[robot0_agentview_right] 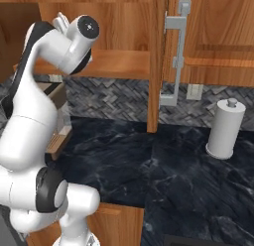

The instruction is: Take the smaller bowl and place it next to the appetizer plate on the dining counter , and place the larger bowl next to the plate with cooked food.

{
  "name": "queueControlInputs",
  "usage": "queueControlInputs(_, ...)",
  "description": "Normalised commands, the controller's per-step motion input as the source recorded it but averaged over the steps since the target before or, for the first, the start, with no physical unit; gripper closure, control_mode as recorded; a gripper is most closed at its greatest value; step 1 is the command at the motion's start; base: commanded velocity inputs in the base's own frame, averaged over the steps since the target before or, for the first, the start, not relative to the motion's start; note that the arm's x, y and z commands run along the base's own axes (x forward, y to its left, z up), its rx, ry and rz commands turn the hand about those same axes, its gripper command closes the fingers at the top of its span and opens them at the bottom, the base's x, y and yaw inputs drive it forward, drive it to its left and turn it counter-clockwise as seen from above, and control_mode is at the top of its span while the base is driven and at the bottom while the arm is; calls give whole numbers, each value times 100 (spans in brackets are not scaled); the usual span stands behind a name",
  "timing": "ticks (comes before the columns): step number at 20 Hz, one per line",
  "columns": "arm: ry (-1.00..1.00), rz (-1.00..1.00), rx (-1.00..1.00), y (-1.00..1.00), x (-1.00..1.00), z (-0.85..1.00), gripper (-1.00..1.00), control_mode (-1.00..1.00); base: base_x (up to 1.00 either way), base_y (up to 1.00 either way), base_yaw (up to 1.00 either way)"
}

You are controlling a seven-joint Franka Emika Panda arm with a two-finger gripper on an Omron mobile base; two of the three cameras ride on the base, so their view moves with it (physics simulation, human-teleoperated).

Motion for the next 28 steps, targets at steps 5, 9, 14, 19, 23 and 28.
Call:
queueControlInputs(5, 0, -3, 0, 16, 46, 30, -100, -100, 0, 0, 0)
queueControlInputs(9, 1, -2, -1, 10, 44, 0, -100, -100, 0, 0, 0)
queueControlInputs(14, 0, -1, -1, 5, 24, -15, -100, -100, 0, 0, 0)
queueControlInputs(19, 0, -1, 0, 8, 38, -3, -100, -100, 0, 0, 0)
queueControlInputs(23, 0, -2, -1, 10, 44, -19, -100, -100, 0, 0, 0)
queueControlInputs(28, 0, -2, -1, 7, 33, -8, -100, -100, 0, 0, 0)
